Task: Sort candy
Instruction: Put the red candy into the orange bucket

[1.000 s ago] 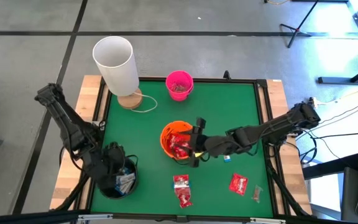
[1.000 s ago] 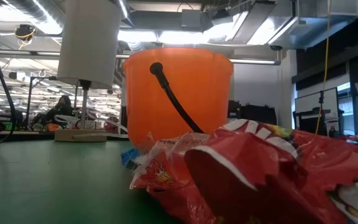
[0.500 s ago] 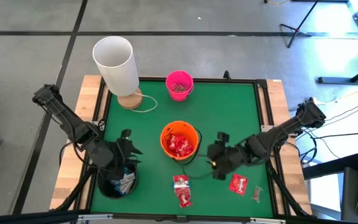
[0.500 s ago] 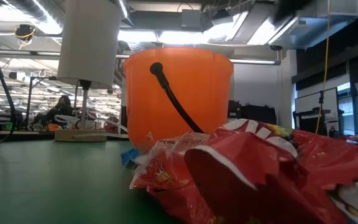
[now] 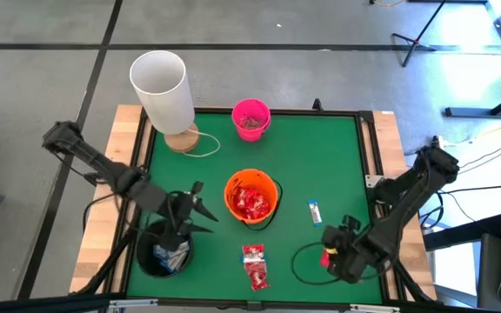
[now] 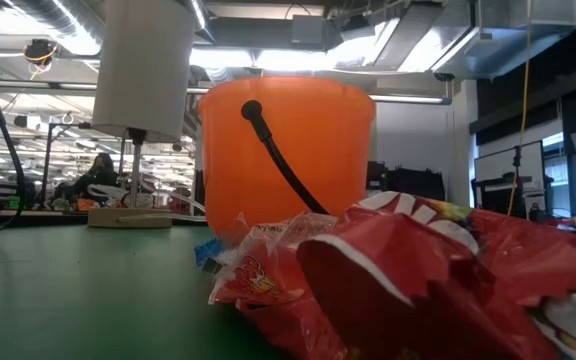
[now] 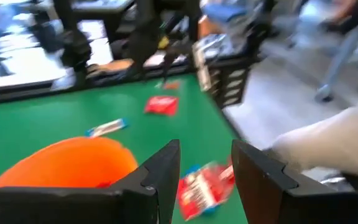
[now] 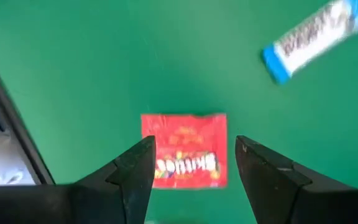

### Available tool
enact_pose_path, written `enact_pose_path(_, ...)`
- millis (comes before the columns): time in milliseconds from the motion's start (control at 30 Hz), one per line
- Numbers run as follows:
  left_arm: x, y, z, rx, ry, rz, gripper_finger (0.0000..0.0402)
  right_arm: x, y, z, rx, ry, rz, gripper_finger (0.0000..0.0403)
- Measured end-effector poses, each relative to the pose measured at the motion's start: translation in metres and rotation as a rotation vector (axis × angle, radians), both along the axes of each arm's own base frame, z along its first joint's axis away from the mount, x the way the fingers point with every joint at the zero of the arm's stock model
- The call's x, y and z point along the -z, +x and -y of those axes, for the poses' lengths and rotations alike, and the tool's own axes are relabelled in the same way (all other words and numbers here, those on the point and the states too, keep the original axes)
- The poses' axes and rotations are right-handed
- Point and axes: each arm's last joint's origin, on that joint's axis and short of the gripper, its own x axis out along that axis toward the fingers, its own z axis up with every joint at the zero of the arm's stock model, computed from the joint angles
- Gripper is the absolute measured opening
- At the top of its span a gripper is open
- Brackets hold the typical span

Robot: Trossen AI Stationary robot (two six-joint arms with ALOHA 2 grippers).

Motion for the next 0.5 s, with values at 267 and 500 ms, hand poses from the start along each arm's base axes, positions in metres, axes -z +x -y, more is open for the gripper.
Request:
enact_pose_path(267, 0.027, 0.013, -0.02, 0.023, -0.135, 0.132, 0.0135, 0.03, -0.016, -0.013, 0.089, 0.125, -0.007, 0.0216)
enact_pose_path(500, 0.028, 0.016, -0.029, -0.008, -0.129, 0.136, 0.0135, 0.061, -0.023, -0.005, 0.173, 0.138, -0.022, 0.0216)
